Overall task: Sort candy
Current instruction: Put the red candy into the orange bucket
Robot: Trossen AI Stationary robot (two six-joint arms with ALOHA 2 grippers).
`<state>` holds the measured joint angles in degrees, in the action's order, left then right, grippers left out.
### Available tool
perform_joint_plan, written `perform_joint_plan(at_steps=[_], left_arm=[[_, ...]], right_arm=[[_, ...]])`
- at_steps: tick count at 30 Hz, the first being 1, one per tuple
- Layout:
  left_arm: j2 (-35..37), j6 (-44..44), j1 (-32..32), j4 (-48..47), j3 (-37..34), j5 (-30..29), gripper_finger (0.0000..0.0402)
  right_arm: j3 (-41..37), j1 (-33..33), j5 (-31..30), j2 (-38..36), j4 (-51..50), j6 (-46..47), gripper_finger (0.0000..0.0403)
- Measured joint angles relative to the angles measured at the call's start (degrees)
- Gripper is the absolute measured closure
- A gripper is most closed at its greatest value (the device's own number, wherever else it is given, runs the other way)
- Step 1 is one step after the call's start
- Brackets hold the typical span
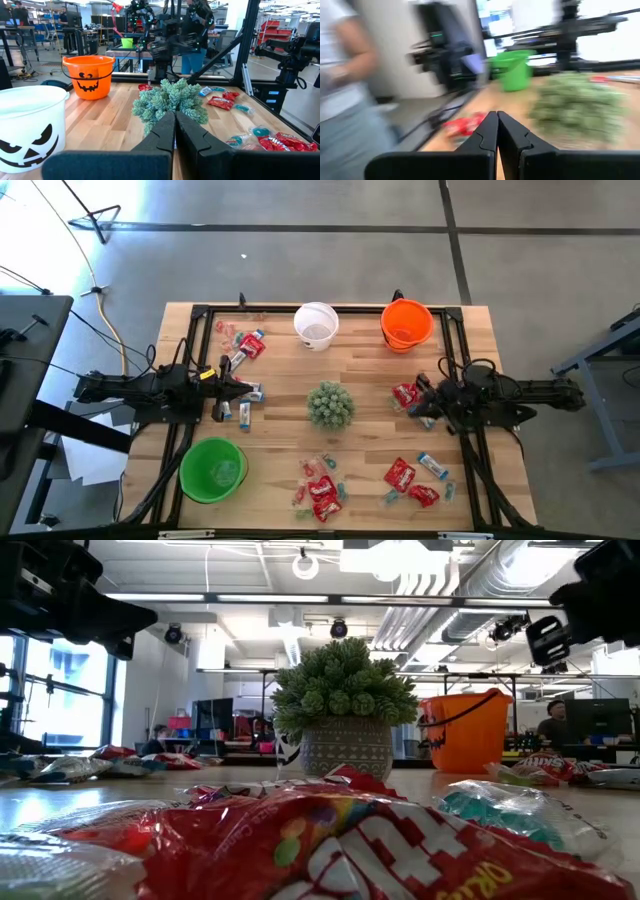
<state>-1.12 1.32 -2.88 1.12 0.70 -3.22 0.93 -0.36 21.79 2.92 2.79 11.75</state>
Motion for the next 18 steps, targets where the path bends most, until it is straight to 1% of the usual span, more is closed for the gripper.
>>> perform_joint_plan(at_steps=[4,6,13,15,18], left_arm=[[0.0,0.0,0.0,0.0,0.0,0.0,0.0401],[0.0,0.0,0.0,0.0,0.0,0.0,0.0401],[0.0,0.0,0.0,0.0,0.0,0.0,0.0401],[0.0,0.0,0.0,0.0,0.0,0.0,0.0401],[0.0,0.0,0.0,0.0,0.0,0.0,0.0401]], right_arm=[[0.0,0.0,-14.2,0.0,-0.5,0.1,0.0402],[0.0,0.0,-20.2,0.0,-0.5,0.1,0.0402],[0.0,0.0,-36.9,0.0,-0.5,0.3,0.0402],[0.0,0.0,-39.8,0.0,-0.4,0.2,0.0402],[0.0,0.0,-40.2,0.0,-0.4,0.2,0.0402]])
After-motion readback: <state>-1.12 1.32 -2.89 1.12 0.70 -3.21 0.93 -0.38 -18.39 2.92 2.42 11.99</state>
